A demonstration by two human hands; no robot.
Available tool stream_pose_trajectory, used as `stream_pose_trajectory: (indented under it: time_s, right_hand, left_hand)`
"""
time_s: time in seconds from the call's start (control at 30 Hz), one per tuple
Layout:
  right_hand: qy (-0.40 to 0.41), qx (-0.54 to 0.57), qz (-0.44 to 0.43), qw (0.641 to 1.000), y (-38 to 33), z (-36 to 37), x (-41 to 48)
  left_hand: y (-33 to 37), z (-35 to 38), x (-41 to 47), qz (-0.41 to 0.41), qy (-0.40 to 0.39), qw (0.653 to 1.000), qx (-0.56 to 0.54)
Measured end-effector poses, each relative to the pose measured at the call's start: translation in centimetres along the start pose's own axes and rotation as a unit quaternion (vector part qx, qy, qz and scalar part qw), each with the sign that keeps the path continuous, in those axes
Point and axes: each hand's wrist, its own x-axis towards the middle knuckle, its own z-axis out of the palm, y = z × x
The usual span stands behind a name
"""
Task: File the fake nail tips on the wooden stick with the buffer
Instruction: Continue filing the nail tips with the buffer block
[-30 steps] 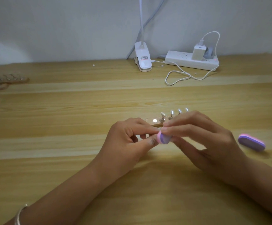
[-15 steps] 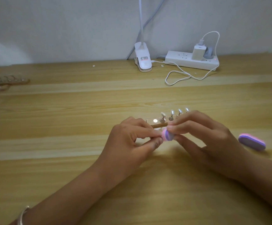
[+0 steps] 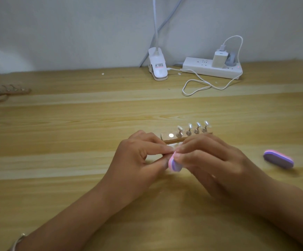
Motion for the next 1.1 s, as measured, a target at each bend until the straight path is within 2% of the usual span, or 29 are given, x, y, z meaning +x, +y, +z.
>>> stream_pose_trajectory:
  time_s: [0.13, 0.3, 0.43, 0.63, 0.77, 0.93, 1.03, 1.1]
  right_hand:
    - [0.021, 0.006, 0.039, 0.999, 0.9, -0.7, 0.2]
    - [0.003, 0.015, -0.006, 1.0, -0.1, 0.2, 0.0]
    - [0.016, 0.012, 0.047, 0.999, 1.4, -0.9, 0.2]
    - [0.01, 0.025, 0.057, 0.998, 1.1, -1.0, 0.0]
    - [0.032, 0.071, 0.085, 0.993, 0.5, -0.9, 0.2]
    - [0.015, 0.046, 0.049, 0.998, 0.2, -0.7, 0.2]
    - [0.033, 0.047, 0.06, 0.997, 0.4, -0.9, 0.3]
    - [0.039, 0.049, 0.035, 0.997, -0.4, -0.5, 0.4]
  left_hand:
    - [0.0, 0.3, 0.1, -0.007, 0.003, 1.0, -0.01]
    - [-0.2, 0.1, -0.1, -0.029, -0.003, 0.997, -0.065]
    - [0.1, 0.2, 0.0, -0.038, -0.006, 0.994, -0.102]
    - [0.2, 0.1, -0.2, -0.039, -0.018, 0.992, -0.123]
    - [0.2, 0.1, 0.0, -0.054, -0.014, 0.991, -0.125]
    - [0.4, -0.1, -0.1, -0.062, -0.017, 0.987, -0.149]
    - [0.5, -0.1, -0.1, -0.083, -0.016, 0.978, -0.188]
    - [0.6, -0.1, 0.0, -0.095, -0.018, 0.97, -0.221]
